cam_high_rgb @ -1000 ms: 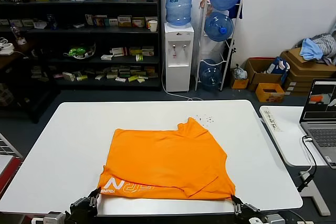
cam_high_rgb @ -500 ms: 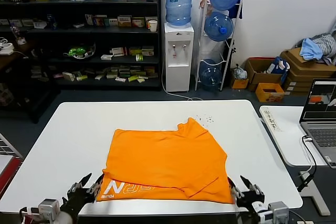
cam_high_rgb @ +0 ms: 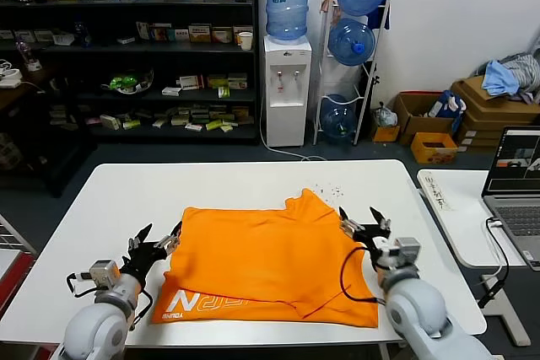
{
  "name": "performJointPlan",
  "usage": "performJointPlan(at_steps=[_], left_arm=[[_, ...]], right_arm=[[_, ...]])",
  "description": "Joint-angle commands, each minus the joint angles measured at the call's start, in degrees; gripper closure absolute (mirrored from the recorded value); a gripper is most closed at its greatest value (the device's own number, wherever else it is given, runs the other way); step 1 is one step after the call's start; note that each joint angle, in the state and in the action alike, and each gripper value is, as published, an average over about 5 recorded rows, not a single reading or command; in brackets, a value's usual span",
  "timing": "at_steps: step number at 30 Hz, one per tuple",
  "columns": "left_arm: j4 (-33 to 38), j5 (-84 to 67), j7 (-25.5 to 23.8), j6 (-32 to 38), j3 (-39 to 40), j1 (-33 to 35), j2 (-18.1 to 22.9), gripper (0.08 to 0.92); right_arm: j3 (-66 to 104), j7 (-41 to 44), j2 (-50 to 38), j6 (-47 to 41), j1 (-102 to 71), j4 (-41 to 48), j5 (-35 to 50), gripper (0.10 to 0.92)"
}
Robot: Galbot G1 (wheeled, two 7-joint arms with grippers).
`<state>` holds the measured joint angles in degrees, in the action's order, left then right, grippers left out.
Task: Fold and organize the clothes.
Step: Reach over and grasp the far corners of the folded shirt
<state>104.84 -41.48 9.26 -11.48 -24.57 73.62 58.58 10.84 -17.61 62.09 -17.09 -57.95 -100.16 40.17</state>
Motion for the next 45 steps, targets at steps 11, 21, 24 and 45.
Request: performJointPlan(at_steps=[11,21,24,45], left_arm=[[-22.1,-3.1,-0.7,-2.7,11.8,-22.2,3.4,0.177],[-24.1,-0.5,-1.2,-3.5,13.1,-22.9,3.4,0.177],[-24.6,0.4,-1.5,-3.5,13.2,-23.1,3.3,0.177],[-27.6,4.8,-2.3,-2.8,14.3,-24.0,3.7,0.319]], right_arm=[[-10.4,-0.2,12.0,-9.1,23.7,25.7,2.3,0.203],[-10.5,0.6,13.2,-10.5,25.2,31.3,0.4,0.203],[-10.4,1.0,13.3,-10.4,25.3,32.1,0.0,0.203],[-10.8,1.5,13.2,-11.1,24.2,31.7,-0.4,0.295]])
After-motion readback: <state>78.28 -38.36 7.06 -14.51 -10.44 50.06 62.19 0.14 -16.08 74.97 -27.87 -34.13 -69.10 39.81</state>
